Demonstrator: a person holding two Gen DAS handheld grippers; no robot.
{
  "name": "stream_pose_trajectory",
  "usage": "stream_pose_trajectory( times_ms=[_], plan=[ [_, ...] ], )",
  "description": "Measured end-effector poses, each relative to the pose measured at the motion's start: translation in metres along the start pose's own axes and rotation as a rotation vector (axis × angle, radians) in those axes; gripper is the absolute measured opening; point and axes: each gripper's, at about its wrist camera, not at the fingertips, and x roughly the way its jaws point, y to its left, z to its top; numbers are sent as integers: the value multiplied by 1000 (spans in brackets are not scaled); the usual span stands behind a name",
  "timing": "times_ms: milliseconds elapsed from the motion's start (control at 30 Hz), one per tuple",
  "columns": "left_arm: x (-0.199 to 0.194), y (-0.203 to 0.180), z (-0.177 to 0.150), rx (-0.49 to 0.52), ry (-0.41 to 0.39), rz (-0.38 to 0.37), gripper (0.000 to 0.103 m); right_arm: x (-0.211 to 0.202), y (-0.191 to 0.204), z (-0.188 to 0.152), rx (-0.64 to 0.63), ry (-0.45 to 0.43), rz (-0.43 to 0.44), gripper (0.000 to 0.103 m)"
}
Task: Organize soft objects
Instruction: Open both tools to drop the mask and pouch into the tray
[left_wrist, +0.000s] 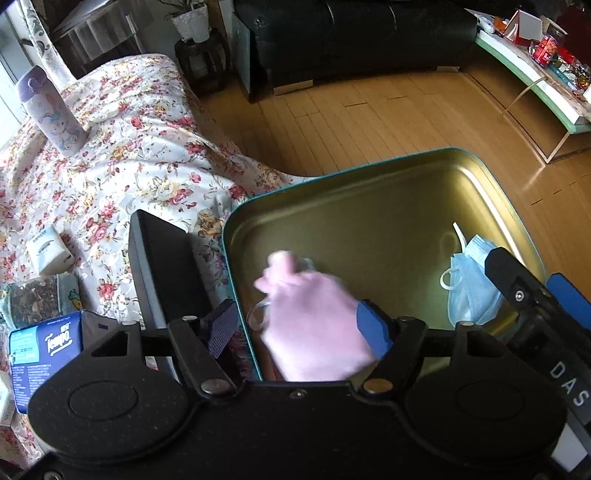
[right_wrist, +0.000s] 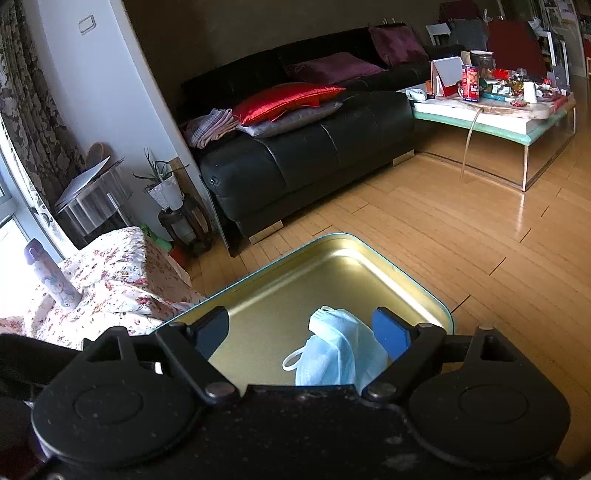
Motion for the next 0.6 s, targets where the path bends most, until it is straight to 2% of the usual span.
stream_pose_trajectory(
  times_ms=[600],
  plan=[
    [-12,4,-7,-2,-18,58,70,0,-1,-2,3,2,9,86]
  ],
)
